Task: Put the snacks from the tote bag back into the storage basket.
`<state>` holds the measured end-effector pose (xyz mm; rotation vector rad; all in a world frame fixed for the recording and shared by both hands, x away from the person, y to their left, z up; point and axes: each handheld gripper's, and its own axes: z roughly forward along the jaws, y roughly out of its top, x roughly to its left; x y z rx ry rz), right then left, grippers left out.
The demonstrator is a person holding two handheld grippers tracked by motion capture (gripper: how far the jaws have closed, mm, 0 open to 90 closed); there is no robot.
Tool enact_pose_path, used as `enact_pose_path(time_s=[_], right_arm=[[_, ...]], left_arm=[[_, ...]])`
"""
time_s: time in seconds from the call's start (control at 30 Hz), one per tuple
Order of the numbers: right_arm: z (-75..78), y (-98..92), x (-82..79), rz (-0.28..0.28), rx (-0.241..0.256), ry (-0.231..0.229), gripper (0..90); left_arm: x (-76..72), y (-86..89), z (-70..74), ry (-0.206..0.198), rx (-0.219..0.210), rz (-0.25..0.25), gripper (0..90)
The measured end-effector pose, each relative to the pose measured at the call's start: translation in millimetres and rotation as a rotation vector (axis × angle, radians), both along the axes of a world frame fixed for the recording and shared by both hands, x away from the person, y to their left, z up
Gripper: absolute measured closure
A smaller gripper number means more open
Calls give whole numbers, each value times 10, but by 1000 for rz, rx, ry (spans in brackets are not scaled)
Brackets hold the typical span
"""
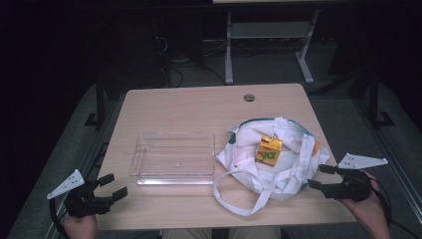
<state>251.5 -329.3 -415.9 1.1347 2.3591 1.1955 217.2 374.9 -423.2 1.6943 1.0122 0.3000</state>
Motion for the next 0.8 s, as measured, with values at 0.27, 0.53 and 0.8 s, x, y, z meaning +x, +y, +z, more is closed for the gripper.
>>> enact_pose_path(time_s=[0.27,0.53,0.8], right_arm=[[97,69,31,29,-14,-12,263],[295,173,185,80,-54,-14,263],[423,237,317,109,-68,-1,264]], left_arm=[[-1,-10,-7,4,-3,-8,126],[-4,-21,-6,2,1,-12,126],[-3,-8,-8,4,0,-14,126]])
